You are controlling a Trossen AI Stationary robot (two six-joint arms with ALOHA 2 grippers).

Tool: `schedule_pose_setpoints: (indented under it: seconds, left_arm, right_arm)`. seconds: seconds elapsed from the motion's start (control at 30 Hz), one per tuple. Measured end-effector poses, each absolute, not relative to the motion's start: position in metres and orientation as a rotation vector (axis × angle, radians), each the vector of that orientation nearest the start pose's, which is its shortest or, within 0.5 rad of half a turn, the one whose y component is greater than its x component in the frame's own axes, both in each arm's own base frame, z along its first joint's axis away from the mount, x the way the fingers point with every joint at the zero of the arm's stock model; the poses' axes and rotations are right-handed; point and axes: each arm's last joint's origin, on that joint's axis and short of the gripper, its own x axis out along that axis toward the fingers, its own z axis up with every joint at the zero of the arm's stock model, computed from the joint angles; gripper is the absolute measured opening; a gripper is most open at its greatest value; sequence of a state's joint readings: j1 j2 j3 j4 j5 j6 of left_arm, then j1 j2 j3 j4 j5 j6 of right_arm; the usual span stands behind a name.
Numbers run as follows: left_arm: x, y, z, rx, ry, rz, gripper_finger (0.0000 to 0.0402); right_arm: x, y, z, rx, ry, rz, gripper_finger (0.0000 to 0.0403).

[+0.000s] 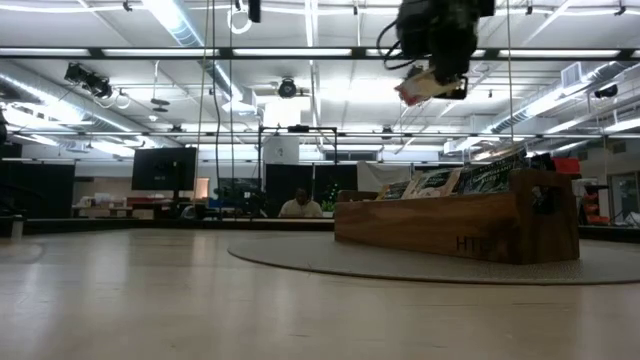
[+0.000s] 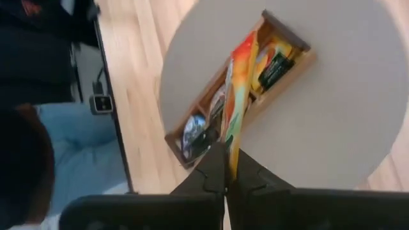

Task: Pick & Place Tea
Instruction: Put the orange tea bag into the left section of the wooden organizer

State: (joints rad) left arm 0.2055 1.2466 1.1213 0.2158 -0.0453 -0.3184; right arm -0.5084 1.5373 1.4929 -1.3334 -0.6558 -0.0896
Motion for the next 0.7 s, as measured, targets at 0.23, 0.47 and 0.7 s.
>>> schedule_pose_setpoints:
  seconds: [0.23,0.47,0.7]
  left_arm:
    - [0.235,0.053,0.374,-0.275,-0.113,0.334,0.0055]
    - [0.21,0.05,0.369,-0.261,-0.143,0.409,0.0055]
    - [0.205,0.049,0.371,-0.236,-0.133,0.407,0.0055]
  right_arm:
    - [0.29,-0.134,0.315,0.736,1.294,0.149,0.0]
    - [0.327,-0.146,0.294,0.814,1.392,0.127,0.0]
    - [0.351,-0.14,0.263,0.854,1.516,0.148,0.0]
